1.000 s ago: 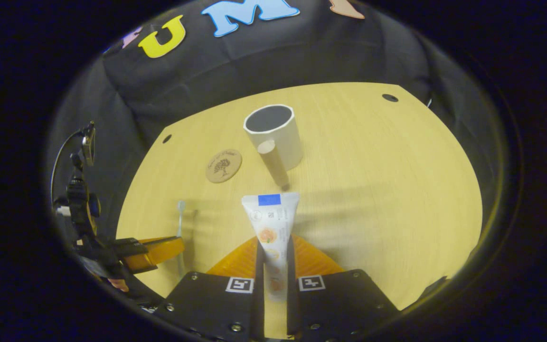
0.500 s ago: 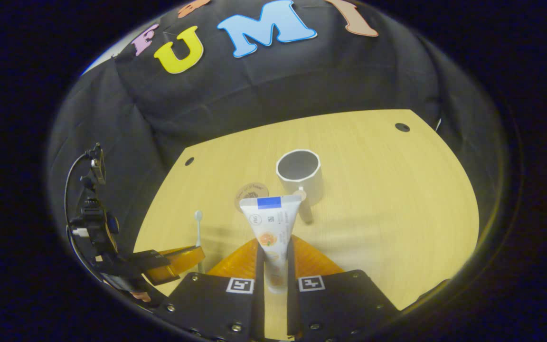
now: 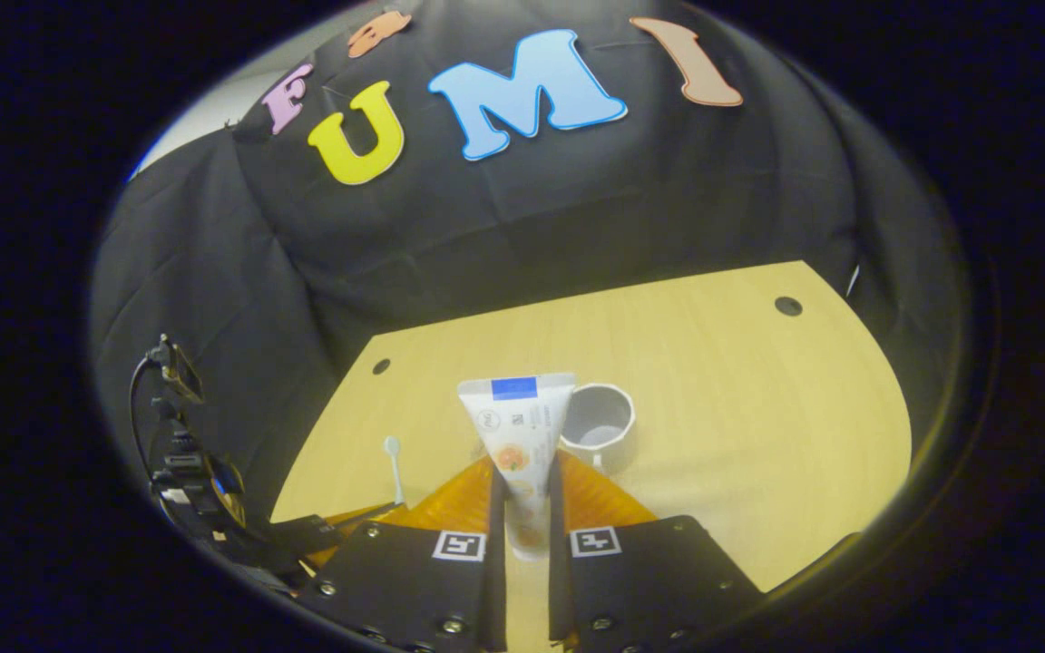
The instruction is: Put the toothbrush and toothpaste on the desktop into the cup, then pick up the cup and place it on the coaster on the desktop.
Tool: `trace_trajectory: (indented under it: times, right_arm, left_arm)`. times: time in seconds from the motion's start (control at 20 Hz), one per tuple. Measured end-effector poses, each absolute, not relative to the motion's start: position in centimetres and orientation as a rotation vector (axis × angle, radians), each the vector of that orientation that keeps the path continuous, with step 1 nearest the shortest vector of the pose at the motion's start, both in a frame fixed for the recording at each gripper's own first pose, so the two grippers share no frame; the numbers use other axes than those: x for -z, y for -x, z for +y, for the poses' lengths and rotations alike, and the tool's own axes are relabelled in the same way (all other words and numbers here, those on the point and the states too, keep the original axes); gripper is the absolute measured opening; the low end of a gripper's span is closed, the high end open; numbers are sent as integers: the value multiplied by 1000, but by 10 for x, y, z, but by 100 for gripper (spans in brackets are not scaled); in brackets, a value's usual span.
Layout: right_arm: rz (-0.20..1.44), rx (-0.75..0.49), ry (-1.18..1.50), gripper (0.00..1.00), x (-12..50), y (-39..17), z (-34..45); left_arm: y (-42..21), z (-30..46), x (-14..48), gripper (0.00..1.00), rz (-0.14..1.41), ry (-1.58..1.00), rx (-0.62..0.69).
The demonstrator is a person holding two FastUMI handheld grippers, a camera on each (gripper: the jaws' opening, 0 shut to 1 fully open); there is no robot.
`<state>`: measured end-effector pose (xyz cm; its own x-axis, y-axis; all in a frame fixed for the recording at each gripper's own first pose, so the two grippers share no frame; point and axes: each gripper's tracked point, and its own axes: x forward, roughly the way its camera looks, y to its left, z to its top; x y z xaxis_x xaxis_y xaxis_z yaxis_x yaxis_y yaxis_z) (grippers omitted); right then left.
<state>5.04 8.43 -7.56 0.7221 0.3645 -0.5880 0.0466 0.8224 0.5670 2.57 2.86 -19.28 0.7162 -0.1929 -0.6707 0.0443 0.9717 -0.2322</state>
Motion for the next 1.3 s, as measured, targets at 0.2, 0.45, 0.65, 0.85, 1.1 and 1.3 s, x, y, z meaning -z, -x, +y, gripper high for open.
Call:
trace_trajectory:
  times: [0.2,0.45,0.65,0.85,1.1,1.3]
  right_arm:
    - [650,-171,-589,19,63,-85,76]
    - [521,-122,-529,19,61,-125,60]
    - [505,-76,-427,19,82,-145,48]
    - [563,-80,-383,19,115,-151,52]
    - [655,-106,-335,19,151,-154,70]
    - [706,-97,-310,19,170,-144,72]
  left_arm:
    - [-48,29,173,8,672,205,130]
    - [-64,29,153,8,604,186,132]
    - [-64,30,138,8,558,166,131]
    - [-67,29,129,8,555,155,127]
    - [-61,35,124,8,555,150,116]
    - [-56,39,124,8,564,150,110]
